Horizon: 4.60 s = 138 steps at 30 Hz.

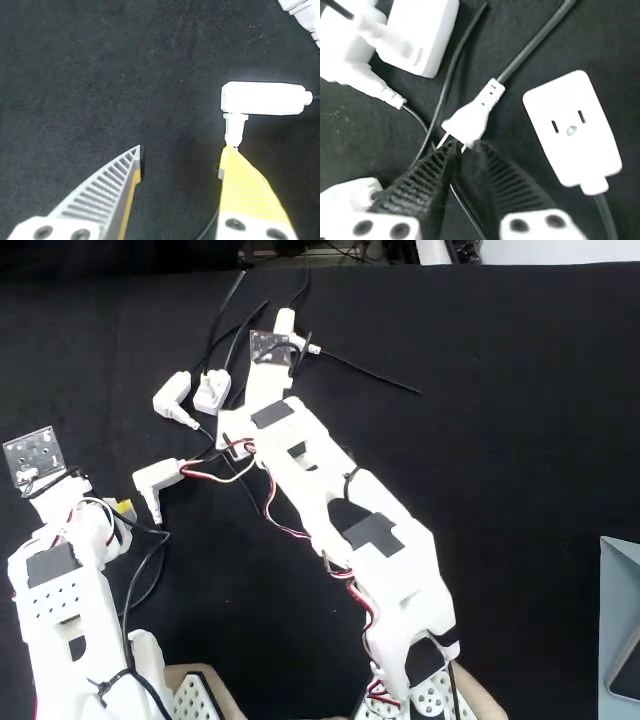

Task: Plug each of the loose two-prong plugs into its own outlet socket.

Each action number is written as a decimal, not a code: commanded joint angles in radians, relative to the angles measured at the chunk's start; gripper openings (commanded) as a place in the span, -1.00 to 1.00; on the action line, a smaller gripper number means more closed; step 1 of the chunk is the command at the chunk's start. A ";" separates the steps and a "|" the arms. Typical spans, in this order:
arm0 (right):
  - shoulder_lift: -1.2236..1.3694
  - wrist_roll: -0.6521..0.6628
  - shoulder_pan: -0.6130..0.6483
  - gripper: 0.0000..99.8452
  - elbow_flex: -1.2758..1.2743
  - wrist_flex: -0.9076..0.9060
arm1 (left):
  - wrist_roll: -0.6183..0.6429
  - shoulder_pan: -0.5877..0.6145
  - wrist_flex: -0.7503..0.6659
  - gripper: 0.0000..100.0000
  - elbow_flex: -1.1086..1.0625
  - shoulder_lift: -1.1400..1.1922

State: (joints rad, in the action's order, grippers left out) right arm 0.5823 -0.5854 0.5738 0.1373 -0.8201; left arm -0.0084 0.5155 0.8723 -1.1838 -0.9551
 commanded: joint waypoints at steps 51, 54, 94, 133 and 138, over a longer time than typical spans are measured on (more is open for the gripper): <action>0.699 0.275 -0.054 -0.98 1.534 -0.947 | 0.002 0.004 -0.089 -0.50 -0.039 -0.017; 0.679 0.331 -0.058 -0.98 1.534 -0.948 | 0.002 0.004 -0.094 -0.50 -0.039 -0.017; -0.740 0.611 -0.037 -0.97 -0.822 -0.318 | 0.002 0.002 -0.092 -0.50 -0.039 -0.017; -0.527 0.503 0.020 -0.72 -0.792 -0.448 | 0.000 0.004 -0.095 -0.50 -0.039 -0.017; -0.380 0.468 0.031 -0.73 -0.719 -0.450 | 0.000 0.004 -0.095 -0.50 -0.039 -0.017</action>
State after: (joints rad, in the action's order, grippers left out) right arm 0.1220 -0.0882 0.5953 -0.6084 -1.2589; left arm -0.0084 0.5155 0.7971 -1.2252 -0.9551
